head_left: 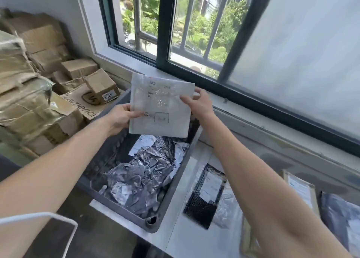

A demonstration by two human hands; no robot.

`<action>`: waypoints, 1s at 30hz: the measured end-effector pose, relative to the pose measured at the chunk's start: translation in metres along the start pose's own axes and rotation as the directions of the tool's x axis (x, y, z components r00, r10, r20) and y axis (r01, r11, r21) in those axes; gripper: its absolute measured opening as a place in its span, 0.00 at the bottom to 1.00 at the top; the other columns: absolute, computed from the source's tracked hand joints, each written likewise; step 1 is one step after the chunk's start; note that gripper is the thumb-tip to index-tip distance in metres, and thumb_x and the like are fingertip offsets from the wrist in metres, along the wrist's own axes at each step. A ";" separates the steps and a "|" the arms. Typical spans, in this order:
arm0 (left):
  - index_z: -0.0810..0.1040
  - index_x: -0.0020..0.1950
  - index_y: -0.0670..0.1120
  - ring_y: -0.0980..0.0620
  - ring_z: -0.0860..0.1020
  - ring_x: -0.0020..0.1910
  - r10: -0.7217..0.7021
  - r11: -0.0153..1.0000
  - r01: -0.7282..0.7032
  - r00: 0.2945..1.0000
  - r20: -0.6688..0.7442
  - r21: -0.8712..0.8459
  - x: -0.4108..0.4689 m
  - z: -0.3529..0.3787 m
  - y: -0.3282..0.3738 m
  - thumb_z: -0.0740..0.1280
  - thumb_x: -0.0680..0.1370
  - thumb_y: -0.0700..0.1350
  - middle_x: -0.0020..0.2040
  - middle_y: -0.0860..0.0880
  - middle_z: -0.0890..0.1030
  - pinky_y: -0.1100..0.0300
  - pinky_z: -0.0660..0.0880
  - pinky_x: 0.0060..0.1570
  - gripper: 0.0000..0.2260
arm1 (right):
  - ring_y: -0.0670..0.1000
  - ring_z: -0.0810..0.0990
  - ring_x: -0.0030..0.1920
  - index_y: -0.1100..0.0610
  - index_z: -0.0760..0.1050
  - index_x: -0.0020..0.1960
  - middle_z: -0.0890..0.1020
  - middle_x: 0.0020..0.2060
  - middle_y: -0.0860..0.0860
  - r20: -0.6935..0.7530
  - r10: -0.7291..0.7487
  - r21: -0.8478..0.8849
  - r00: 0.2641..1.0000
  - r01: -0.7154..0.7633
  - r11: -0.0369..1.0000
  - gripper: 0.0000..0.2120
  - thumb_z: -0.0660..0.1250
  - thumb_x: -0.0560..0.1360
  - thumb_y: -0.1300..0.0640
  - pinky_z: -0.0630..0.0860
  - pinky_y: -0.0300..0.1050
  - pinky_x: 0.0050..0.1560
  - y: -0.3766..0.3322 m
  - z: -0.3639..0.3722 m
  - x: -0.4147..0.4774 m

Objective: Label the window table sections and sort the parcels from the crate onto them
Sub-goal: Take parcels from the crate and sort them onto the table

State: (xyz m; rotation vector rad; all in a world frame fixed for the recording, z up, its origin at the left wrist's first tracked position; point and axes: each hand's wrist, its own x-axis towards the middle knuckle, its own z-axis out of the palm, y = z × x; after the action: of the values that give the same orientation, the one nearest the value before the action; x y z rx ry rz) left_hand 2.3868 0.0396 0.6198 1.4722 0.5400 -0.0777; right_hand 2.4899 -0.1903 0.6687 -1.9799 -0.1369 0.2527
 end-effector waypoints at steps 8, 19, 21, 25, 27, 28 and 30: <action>0.79 0.61 0.41 0.47 0.81 0.51 0.028 1.000 -0.026 0.996 0.086 -0.018 -0.008 0.080 0.024 0.70 0.77 0.39 0.56 0.44 0.83 0.52 0.79 0.51 0.13 | 0.53 0.81 0.50 0.62 0.76 0.60 0.81 0.51 0.54 -0.133 0.050 0.190 0.990 -0.024 0.982 0.14 0.72 0.76 0.59 0.78 0.46 0.52 0.035 -0.067 -0.028; 0.79 0.56 0.45 0.51 0.81 0.45 0.175 0.977 -0.167 0.983 -0.057 0.132 -0.006 0.198 0.021 0.75 0.73 0.37 0.47 0.48 0.82 0.55 0.80 0.47 0.13 | 0.55 0.81 0.50 0.63 0.76 0.64 0.82 0.55 0.59 -0.327 0.190 0.202 0.926 -0.127 0.971 0.14 0.65 0.79 0.63 0.79 0.50 0.55 0.094 -0.163 -0.055; 0.79 0.55 0.47 0.50 0.80 0.47 0.221 0.954 -0.201 0.973 -0.071 0.221 -0.007 0.214 0.018 0.75 0.73 0.38 0.47 0.50 0.81 0.53 0.79 0.51 0.13 | 0.55 0.80 0.52 0.64 0.75 0.65 0.81 0.52 0.55 -0.375 0.217 0.199 0.902 -0.150 0.968 0.15 0.66 0.79 0.62 0.77 0.47 0.55 0.104 -0.171 -0.060; 0.78 0.58 0.49 0.52 0.79 0.47 0.302 0.881 -0.243 0.950 -0.085 0.407 -0.012 0.246 0.008 0.72 0.74 0.37 0.46 0.51 0.80 0.57 0.77 0.46 0.15 | 0.55 0.82 0.55 0.62 0.78 0.61 0.83 0.55 0.56 -0.477 0.266 0.144 0.837 -0.224 0.964 0.13 0.69 0.77 0.62 0.78 0.49 0.60 0.128 -0.184 -0.068; 0.79 0.60 0.45 0.50 0.78 0.51 0.302 0.846 -0.223 0.949 -0.092 0.485 -0.015 0.262 0.002 0.70 0.75 0.37 0.52 0.48 0.81 0.58 0.74 0.47 0.14 | 0.52 0.80 0.52 0.60 0.77 0.62 0.82 0.57 0.55 -0.533 0.319 0.154 0.784 -0.281 0.947 0.14 0.69 0.77 0.60 0.77 0.46 0.56 0.139 -0.186 -0.073; 0.79 0.61 0.44 0.49 0.77 0.53 0.297 0.826 -0.214 0.952 -0.080 0.521 -0.017 0.268 -0.002 0.69 0.76 0.37 0.55 0.46 0.80 0.59 0.73 0.49 0.14 | 0.52 0.79 0.52 0.59 0.76 0.63 0.82 0.58 0.53 -0.558 0.335 0.133 0.759 -0.317 0.939 0.14 0.68 0.78 0.58 0.76 0.45 0.54 0.144 -0.186 -0.077; 0.80 0.58 0.44 0.46 0.77 0.54 0.237 0.803 -0.179 0.971 -0.029 0.568 -0.019 0.283 -0.012 0.67 0.77 0.38 0.56 0.45 0.79 0.58 0.71 0.50 0.10 | 0.54 0.79 0.57 0.58 0.75 0.64 0.81 0.60 0.53 -0.577 0.353 0.079 0.737 -0.379 0.922 0.14 0.64 0.80 0.54 0.73 0.44 0.54 0.156 -0.184 -0.082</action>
State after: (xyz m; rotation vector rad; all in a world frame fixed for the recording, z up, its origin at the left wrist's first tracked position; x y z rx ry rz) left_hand 2.4501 -0.2367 0.6170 2.1211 0.4472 0.0138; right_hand 2.4510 -0.4346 0.6084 -2.0273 0.6640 -0.1227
